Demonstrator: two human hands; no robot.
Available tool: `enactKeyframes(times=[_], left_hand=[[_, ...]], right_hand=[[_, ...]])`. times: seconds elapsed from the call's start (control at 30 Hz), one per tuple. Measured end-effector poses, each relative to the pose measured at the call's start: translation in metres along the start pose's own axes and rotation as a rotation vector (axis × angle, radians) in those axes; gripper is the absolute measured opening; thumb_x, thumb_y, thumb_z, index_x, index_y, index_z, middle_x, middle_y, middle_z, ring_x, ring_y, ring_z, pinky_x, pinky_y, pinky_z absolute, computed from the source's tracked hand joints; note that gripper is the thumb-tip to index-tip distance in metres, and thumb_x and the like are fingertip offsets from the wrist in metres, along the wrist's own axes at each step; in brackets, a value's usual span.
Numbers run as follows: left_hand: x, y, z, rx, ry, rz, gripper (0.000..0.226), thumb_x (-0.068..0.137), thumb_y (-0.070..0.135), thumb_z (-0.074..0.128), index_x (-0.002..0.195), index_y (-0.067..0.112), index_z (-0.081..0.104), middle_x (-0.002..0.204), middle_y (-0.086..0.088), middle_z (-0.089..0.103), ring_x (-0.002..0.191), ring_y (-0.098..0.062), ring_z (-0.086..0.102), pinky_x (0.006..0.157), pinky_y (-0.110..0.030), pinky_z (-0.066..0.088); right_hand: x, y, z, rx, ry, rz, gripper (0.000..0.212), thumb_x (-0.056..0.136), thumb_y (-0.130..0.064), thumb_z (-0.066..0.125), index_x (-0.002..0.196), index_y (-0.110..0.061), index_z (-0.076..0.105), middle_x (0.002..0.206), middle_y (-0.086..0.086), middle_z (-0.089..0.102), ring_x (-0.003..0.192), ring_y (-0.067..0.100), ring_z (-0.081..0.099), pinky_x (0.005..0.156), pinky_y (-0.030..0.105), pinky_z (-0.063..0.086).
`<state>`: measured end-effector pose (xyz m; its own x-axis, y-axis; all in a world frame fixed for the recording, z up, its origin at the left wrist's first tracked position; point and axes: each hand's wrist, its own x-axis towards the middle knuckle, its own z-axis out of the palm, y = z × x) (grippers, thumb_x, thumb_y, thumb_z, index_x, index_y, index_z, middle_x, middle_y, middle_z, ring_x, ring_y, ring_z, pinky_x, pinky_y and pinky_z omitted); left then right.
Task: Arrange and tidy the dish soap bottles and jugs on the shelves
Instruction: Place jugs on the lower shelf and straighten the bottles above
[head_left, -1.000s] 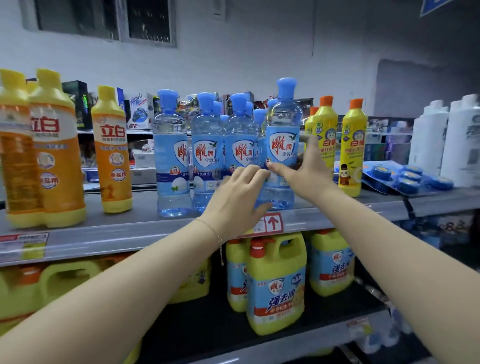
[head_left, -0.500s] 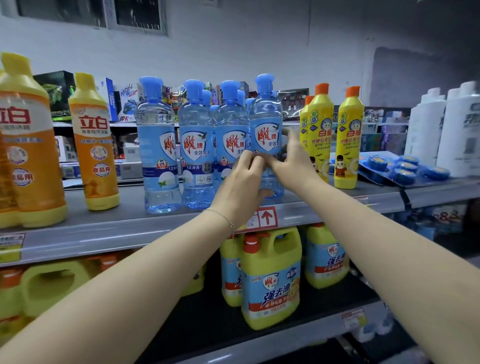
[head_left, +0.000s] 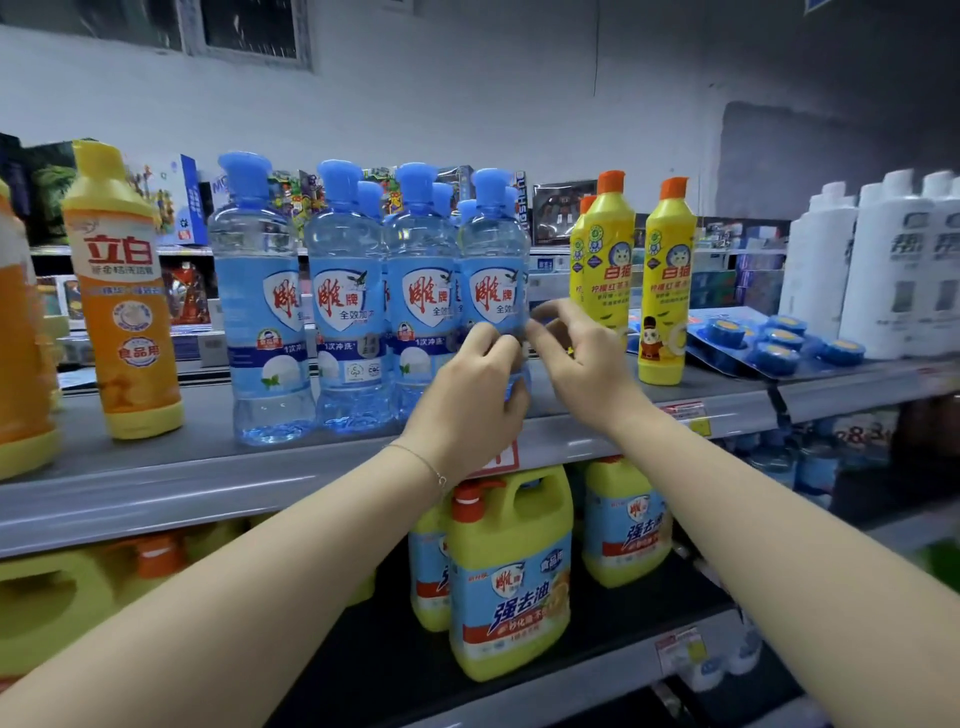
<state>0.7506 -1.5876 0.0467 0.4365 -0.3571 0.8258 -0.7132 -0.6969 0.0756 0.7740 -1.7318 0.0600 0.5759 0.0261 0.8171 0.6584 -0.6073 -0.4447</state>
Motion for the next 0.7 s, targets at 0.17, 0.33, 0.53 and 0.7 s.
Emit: enactKeyframes(times=[0.17, 0.33, 0.53, 0.7], left_hand=[[0.028, 0.031, 0.031, -0.074, -0.084, -0.091, 0.027, 0.089, 0.013, 0.058, 0.112, 0.002, 0.048, 0.111, -0.012, 0.046, 0.087, -0.030, 0.053, 0.081, -0.040, 0.046], [0.067, 0.048, 0.082, -0.142, -0.296, -0.490, 0.078, 0.087, 0.030, 0.066, 0.142, 0.013, 0.014, 0.134, -0.013, 0.037, 0.119, -0.033, 0.045, 0.094, -0.043, 0.044], [0.091, 0.040, 0.118, -0.157, -0.200, -0.637, 0.065, 0.089, 0.012, 0.061, 0.140, 0.008, 0.022, 0.127, -0.016, 0.050, 0.107, -0.033, 0.055, 0.084, -0.047, 0.051], [0.099, 0.037, 0.124, -0.132, -0.209, -0.690, 0.045, 0.089, 0.012, 0.062, 0.125, 0.006, 0.037, 0.118, -0.014, 0.057, 0.104, -0.029, 0.057, 0.079, -0.039, 0.050]], right_hand=[[0.000, 0.039, -0.044, -0.244, 0.226, -0.009, 0.013, 0.092, -0.020, 0.054, 0.102, -0.011, 0.056, 0.086, 0.001, 0.056, 0.072, 0.017, 0.053, 0.063, 0.034, 0.047], [0.007, 0.086, -0.073, -0.314, 0.244, 0.249, 0.049, 0.090, -0.019, 0.060, 0.129, -0.004, 0.035, 0.124, 0.013, 0.043, 0.109, 0.027, 0.046, 0.082, 0.028, 0.035], [0.034, 0.121, -0.079, -0.245, -0.004, 0.546, 0.058, 0.089, -0.023, 0.061, 0.133, -0.003, 0.030, 0.132, 0.018, 0.043, 0.119, 0.036, 0.047, 0.091, 0.041, 0.041], [0.047, 0.132, -0.070, -0.332, -0.031, 0.552, 0.056, 0.087, -0.025, 0.064, 0.129, -0.002, 0.036, 0.127, 0.018, 0.047, 0.113, 0.038, 0.052, 0.091, 0.045, 0.046]])
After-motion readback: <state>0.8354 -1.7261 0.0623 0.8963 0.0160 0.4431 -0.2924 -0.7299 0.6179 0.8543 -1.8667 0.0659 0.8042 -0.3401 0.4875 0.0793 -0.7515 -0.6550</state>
